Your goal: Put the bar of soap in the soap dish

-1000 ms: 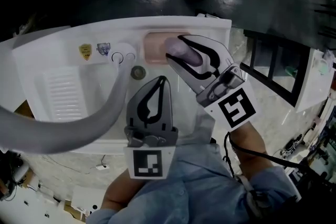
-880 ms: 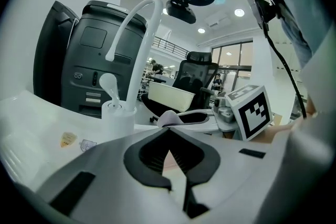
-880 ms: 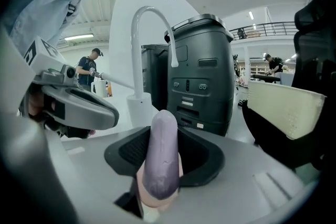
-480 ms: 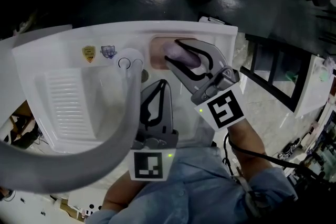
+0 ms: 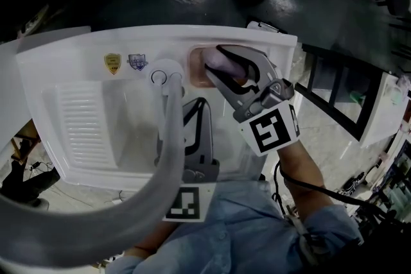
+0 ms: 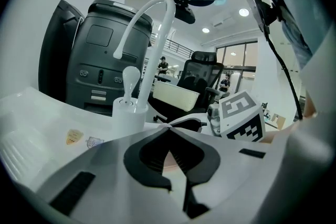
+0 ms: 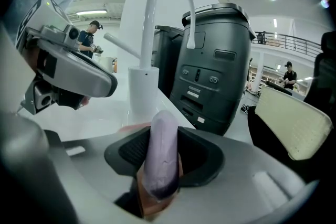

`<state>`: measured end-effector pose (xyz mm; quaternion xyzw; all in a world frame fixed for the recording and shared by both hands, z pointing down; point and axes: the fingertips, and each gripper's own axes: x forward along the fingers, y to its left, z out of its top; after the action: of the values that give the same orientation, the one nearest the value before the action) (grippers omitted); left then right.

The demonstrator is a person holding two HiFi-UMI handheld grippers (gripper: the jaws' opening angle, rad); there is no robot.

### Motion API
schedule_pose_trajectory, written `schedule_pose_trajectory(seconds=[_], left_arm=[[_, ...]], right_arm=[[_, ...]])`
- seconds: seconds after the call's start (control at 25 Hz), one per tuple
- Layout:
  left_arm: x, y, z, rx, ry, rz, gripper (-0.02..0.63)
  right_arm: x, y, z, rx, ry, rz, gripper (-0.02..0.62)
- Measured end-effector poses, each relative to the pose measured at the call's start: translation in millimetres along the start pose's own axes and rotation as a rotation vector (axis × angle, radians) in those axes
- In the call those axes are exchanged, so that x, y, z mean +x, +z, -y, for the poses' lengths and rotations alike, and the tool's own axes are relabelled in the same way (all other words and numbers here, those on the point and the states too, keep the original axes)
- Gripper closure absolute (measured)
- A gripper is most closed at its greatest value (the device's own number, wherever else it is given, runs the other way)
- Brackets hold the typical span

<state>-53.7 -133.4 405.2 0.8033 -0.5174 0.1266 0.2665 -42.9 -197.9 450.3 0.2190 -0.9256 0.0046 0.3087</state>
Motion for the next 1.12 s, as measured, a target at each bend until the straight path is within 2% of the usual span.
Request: schedule_pose_trajectory(seconds=[0.28,1.12], left_arm=[[2,9,-1,0.003,0.007,0.043,0.601],[4,22,-2,0.006,0.017,0.108,0.601]], right_arm=[[0,-2,-1,-0.026,-0.001,-0.022,0.439],[-15,9,-9,-0.028,0.031,0.013,0.419]])
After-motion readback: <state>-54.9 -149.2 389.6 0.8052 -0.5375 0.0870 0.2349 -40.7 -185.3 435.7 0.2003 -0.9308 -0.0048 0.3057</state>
